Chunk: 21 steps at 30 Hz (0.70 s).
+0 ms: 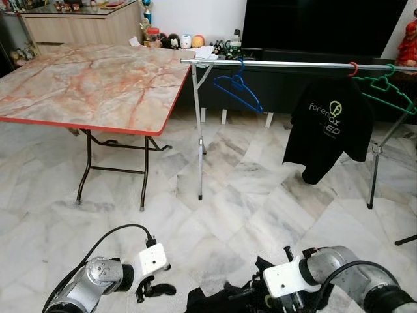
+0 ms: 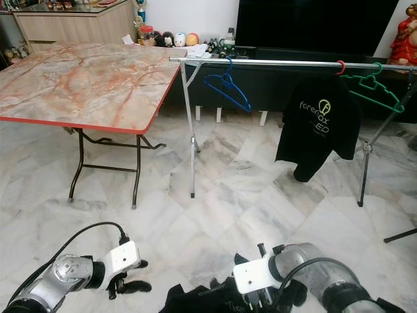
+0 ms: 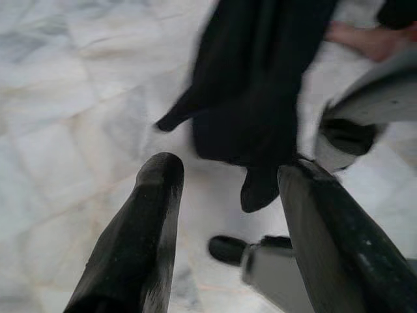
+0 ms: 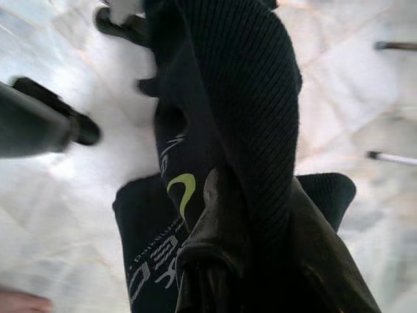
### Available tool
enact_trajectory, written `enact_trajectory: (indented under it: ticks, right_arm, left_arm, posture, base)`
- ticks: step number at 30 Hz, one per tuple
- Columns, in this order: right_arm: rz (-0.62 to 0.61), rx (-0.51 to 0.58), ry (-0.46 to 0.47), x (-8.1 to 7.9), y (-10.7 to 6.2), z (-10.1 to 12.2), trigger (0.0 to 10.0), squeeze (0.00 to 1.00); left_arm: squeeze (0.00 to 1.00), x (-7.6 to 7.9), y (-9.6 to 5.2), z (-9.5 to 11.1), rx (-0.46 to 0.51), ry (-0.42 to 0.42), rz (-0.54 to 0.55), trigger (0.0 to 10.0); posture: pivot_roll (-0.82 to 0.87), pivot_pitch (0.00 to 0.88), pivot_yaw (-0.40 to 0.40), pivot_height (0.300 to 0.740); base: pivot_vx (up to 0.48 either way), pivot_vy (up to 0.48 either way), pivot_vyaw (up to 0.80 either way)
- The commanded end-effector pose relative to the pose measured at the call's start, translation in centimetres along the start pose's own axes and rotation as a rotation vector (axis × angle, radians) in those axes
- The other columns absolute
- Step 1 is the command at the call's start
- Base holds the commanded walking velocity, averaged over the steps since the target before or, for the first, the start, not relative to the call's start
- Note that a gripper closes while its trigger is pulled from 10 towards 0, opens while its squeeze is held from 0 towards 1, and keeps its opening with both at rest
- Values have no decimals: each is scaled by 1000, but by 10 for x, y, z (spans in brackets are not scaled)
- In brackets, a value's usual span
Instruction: Hang hanger
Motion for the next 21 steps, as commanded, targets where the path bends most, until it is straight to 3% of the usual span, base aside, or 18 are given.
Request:
enact_trajectory:
  ticks: [1, 8, 12, 21]
  right_arm:
    - [-36, 9, -59, 11, -3, 4, 10000, 0]
    - [-123, 100, -62, 35, -4, 27, 10000, 0]
    - [-121, 159, -97, 40, -3, 43, 10000, 0]
    - [-129, 170, -81, 43, 0, 45, 10000, 0]
  left_arm:
    - [0, 0, -3, 10, 42, -10, -32, 10000]
    - [0, 6, 0, 32, 122, -7, -104, 10000]
    - [0, 0, 2, 41, 160, -24, -74, 10000]
    - [0, -4, 7, 51, 176, -25, -60, 10000]
  posture:
    - [42, 41, -10, 740]
    - [43, 39, -11, 740]
    - [37, 34, -11, 740]
    - [39, 26, -18, 740]
  base:
    - [0, 0, 0]
    - [0, 0, 0]
    - [0, 0, 0]
    - [0, 0, 0]
Point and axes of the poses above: a point about 5 cm out from each wrist's last joint towards the gripper, its own y axis pointing out of the wrist towards the gripper, its own z axis along the axis of the wrist's last joint, x = y × z, the point moved 5 cm from there along y, pointing out of the wrist towards the gripper, and after that the axes turned 6 degrees about y, right-handed, at the moved point
